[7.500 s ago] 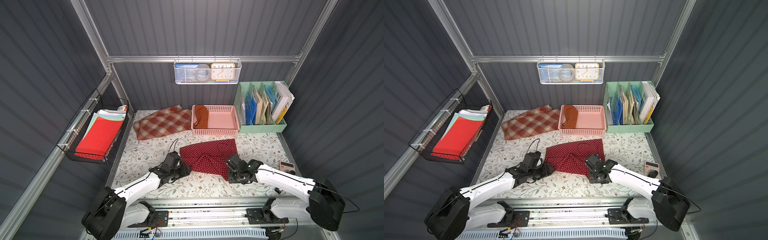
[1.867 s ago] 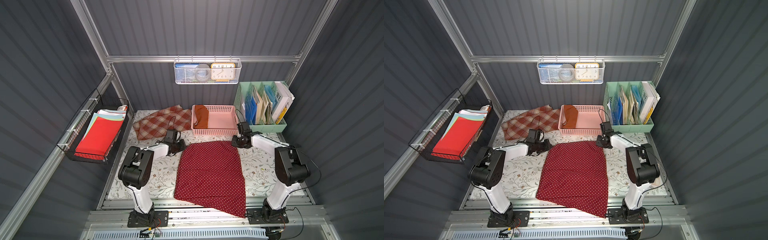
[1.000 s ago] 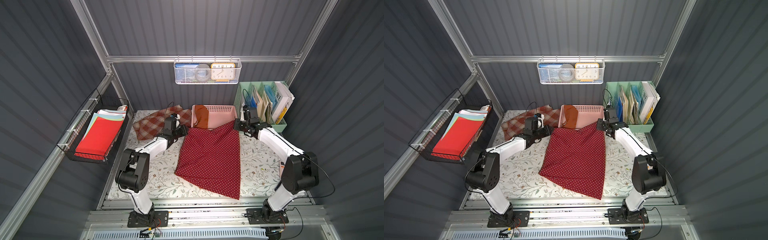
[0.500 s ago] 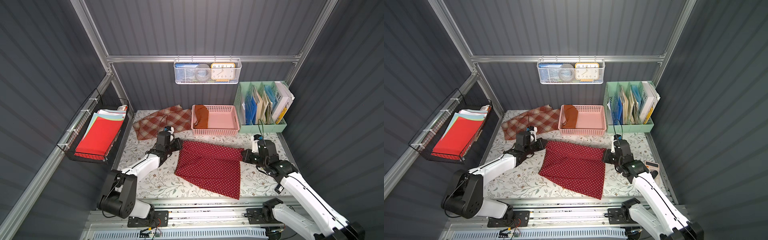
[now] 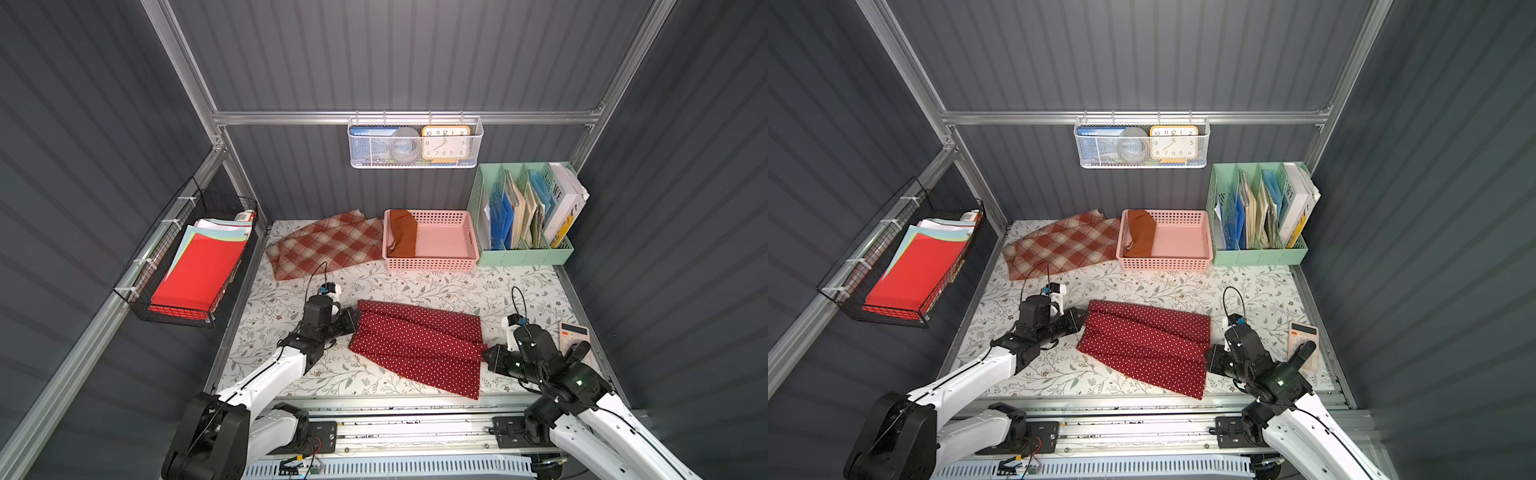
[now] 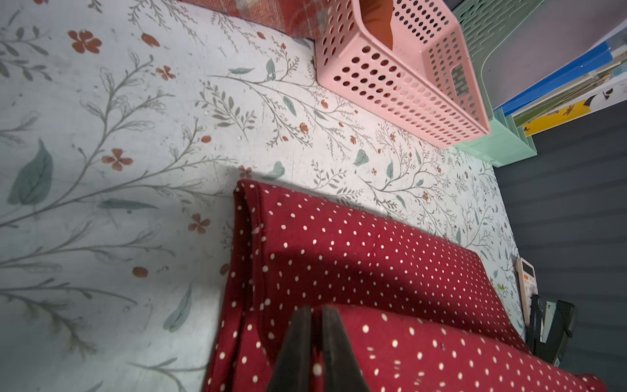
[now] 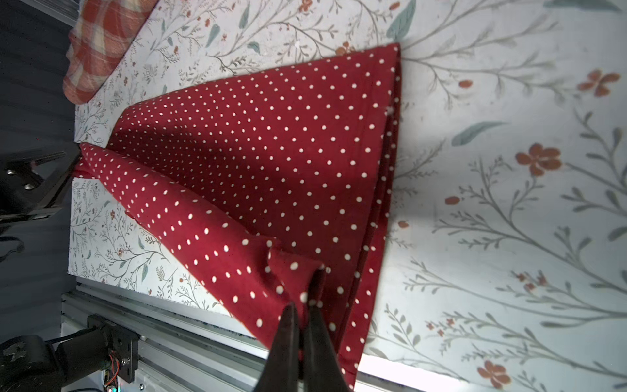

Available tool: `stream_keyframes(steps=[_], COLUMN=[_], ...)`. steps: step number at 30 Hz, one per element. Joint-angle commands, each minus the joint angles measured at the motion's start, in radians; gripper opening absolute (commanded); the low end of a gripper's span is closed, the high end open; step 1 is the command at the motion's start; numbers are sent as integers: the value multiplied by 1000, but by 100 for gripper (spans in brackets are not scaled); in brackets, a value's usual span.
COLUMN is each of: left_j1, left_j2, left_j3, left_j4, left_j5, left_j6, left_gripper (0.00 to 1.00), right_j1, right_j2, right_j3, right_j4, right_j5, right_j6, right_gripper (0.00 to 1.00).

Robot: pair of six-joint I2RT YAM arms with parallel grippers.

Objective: Roll up the skirts
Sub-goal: Fold the skirt at the center of the board.

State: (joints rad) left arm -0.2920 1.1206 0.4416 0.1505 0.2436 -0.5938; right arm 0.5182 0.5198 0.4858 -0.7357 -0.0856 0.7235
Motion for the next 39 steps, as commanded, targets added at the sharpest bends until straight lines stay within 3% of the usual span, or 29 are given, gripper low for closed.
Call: stream_keyframes(steps=[1,7,10,13,15,18,20,26,29,32,34,37,39], left_j1=[-3,-2,-3,-3,-2,-3,-2,-1,-1,-1,-1,-1,-1], left_j2=[-56,-98,-101,-131,-153,-177,-193,-174,-129,-86,-60,-9,40], left_j3=[-37,-82,-115,-132,-133,-130,-120,-51,0,59,98,149,171], left_j4=[-20,-55,-67,-91,-133,-181,-206,-233,-212,-206,-203,-166,-121], left_j5=[-6,6,6,4,0,-14,-35,-80,-85,-109,-131,-110,-66], left_j6=[-26,-26,-27,-31,-28,-34,-52,-48,-34,-24,-14,-9,-13], left_gripper=[0,0,6,25,51,59,67,63,51,21,9,5,4], right_j1=[31,143,212,281,313,350,379,480,512,541,580,691,708], right_j2=[-8,-18,-34,-63,-71,-75,-72,-101,-135,-162,-162,-190,-189], right_j3=[-26,-67,-96,-128,-147,-157,-163,-166,-134,-160,-198,-143,-76], right_j4=[-59,-71,-82,-99,-108,-99,-91,-140,-167,-104,-56,-132,-181], right_j5=[30,66,92,110,116,105,97,102,140,83,46,202,318], right_j6=[98,184,239,293,313,337,351,409,428,450,468,504,482], right_gripper=[0,0,0,0,3,15,28,36,32,25,20,19,20])
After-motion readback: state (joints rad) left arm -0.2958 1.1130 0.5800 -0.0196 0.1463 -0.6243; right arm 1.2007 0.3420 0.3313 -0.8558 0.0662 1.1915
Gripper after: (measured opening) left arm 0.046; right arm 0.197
